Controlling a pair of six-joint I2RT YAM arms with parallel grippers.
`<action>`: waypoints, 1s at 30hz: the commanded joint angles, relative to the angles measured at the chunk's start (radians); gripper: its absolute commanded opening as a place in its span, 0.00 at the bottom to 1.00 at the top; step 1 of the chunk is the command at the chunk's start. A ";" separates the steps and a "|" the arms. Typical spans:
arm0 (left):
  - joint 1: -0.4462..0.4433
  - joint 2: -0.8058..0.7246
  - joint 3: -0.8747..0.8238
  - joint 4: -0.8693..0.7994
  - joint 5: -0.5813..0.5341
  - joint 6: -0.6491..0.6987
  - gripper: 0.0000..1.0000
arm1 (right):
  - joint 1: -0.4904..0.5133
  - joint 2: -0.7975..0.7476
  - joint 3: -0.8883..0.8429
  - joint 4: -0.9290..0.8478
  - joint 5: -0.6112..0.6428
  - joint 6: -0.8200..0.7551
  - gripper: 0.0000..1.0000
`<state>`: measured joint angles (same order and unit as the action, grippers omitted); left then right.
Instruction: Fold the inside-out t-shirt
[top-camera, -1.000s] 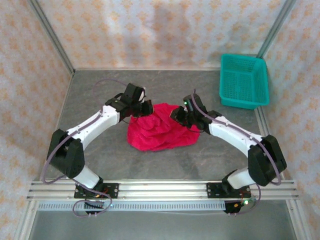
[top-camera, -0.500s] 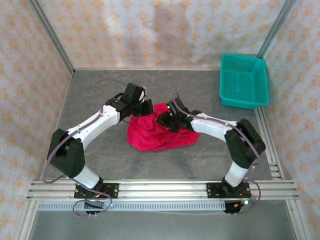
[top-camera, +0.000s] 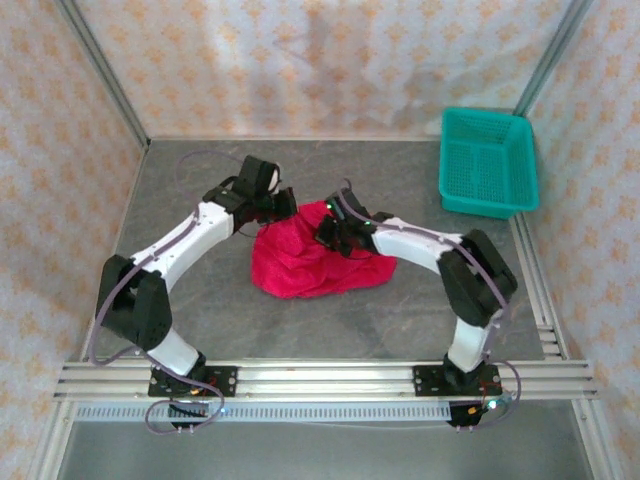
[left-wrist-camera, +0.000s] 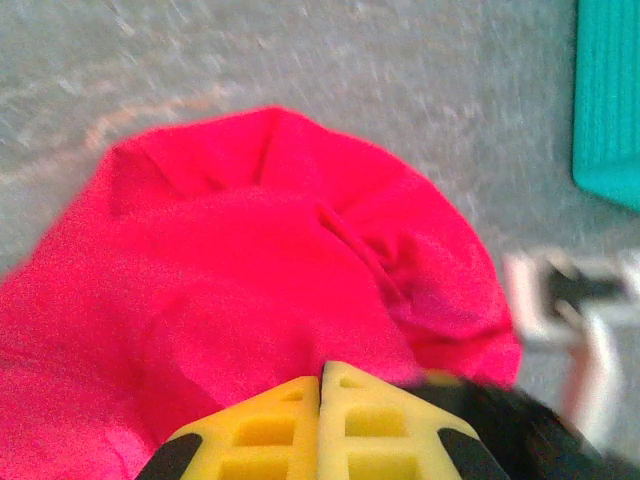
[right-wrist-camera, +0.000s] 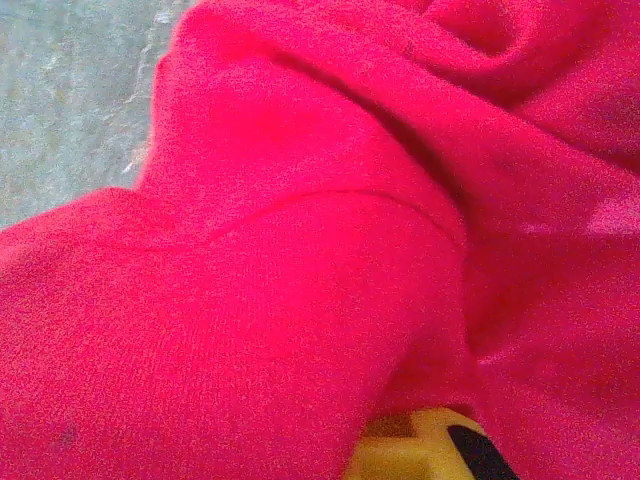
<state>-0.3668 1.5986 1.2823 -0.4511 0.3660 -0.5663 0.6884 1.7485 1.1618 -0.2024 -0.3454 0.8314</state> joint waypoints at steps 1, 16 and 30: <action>0.078 0.058 0.050 -0.037 -0.040 0.026 0.00 | -0.008 -0.220 -0.080 -0.106 0.101 -0.127 0.00; 0.039 0.042 0.006 0.016 0.035 0.026 0.00 | -0.069 -0.487 -0.508 0.176 -0.096 -0.219 0.00; -0.131 -0.046 -0.262 0.235 0.369 0.188 0.60 | -0.150 -0.408 -0.460 0.299 -0.168 -0.037 0.00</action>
<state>-0.4957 1.5555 1.0538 -0.2901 0.6693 -0.4355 0.5602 1.3357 0.6865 0.0074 -0.4641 0.7307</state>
